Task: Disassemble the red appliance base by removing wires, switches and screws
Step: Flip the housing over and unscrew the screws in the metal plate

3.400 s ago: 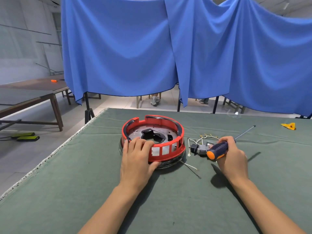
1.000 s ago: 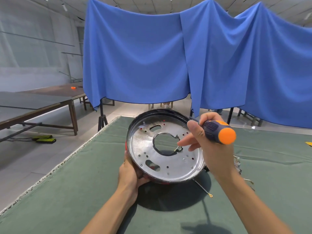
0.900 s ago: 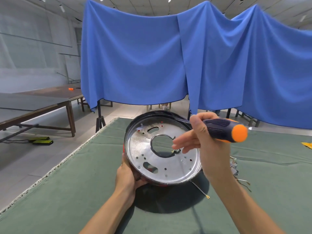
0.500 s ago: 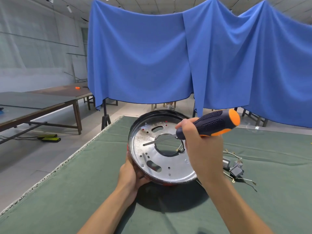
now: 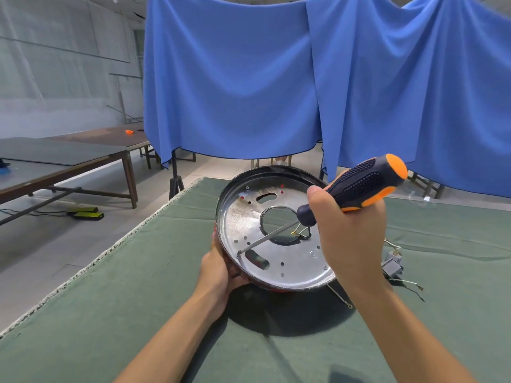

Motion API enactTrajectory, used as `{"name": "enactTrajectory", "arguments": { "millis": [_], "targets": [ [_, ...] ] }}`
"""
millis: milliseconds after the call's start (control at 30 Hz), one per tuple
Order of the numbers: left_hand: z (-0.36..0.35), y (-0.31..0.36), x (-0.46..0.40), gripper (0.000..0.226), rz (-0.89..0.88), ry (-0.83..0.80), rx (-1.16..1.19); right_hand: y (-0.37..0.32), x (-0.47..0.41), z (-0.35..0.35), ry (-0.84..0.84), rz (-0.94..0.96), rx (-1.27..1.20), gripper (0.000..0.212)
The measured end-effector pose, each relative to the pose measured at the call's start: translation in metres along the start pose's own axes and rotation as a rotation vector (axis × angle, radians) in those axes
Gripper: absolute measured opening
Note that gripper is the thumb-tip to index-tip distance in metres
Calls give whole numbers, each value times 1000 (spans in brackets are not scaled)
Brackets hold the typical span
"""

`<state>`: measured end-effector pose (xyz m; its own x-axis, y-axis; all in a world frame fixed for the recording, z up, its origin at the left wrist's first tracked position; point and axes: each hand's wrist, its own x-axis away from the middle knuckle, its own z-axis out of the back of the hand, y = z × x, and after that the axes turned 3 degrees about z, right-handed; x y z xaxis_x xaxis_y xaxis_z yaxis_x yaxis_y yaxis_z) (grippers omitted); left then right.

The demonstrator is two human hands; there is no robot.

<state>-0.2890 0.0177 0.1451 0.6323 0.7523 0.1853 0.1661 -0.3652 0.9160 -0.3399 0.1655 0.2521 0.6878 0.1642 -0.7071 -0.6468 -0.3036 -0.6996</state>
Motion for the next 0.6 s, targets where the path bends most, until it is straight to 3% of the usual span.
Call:
{"name": "enactTrajectory", "arguments": {
  "millis": [433, 600],
  "targets": [
    [0, -2, -2, 52, -2, 5, -14, -2, 0, 0, 16, -17, -32, 16],
    [0, -3, -2, 48, -12, -18, -16, -6, -3, 1, 21, -9, -82, 22]
  ]
}}
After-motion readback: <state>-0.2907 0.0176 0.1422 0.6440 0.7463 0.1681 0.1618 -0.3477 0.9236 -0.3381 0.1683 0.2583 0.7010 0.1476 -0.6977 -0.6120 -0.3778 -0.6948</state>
